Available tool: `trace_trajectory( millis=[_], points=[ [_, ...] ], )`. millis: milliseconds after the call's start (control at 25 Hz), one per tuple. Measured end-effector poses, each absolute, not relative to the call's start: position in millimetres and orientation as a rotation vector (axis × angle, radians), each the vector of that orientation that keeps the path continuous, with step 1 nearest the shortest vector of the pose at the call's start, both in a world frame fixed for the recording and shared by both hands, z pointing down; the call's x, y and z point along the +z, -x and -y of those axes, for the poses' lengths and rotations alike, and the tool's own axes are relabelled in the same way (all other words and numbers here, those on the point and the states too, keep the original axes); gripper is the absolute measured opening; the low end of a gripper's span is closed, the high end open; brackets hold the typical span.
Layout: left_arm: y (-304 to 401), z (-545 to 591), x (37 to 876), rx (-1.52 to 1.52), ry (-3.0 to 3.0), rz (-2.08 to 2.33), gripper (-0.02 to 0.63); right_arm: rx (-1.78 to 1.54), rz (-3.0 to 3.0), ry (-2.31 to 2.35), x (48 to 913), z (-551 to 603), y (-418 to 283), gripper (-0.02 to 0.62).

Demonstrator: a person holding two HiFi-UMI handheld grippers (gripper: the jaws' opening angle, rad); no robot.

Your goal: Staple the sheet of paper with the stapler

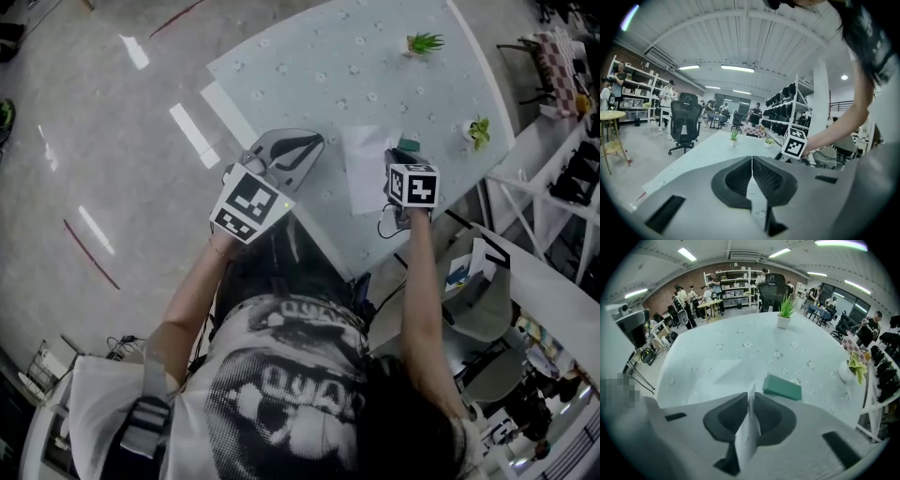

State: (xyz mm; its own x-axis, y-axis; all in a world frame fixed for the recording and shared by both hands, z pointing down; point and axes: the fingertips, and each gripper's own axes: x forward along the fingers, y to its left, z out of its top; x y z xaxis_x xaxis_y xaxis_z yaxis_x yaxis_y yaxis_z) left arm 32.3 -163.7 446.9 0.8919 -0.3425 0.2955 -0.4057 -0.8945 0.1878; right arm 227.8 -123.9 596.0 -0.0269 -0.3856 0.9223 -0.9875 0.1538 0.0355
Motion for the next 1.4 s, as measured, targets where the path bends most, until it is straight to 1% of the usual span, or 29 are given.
trace_trajectory(
  millis=[360,720,840,1000,1400],
  points=[
    [-40.4,157.0,443.2,0.382,-2.825,0.534,0.005,0.826,1.548,-1.448,591.6,115.5,-234.9,0.103],
    [-43.2,150.1,443.4,0.394,-2.834,0.514,0.005,0.75,1.621,-1.502,575.2,106.1,-223.4,0.103],
    [-41.4,148.7,444.5,0.398,-2.83,0.517,0.005,0.766,1.711,-1.446,572.7,98.3,-198.9,0.103],
    [-41.2,146.4,446.1,0.399,-2.827,0.522,0.005,0.771,1.742,-1.322,591.1,85.1,-172.2,0.103],
    [-32.3,149.6,447.5,0.402,-2.814,0.563,0.005,0.798,1.712,-1.386,600.2,95.9,-184.2,0.101]
  ],
)
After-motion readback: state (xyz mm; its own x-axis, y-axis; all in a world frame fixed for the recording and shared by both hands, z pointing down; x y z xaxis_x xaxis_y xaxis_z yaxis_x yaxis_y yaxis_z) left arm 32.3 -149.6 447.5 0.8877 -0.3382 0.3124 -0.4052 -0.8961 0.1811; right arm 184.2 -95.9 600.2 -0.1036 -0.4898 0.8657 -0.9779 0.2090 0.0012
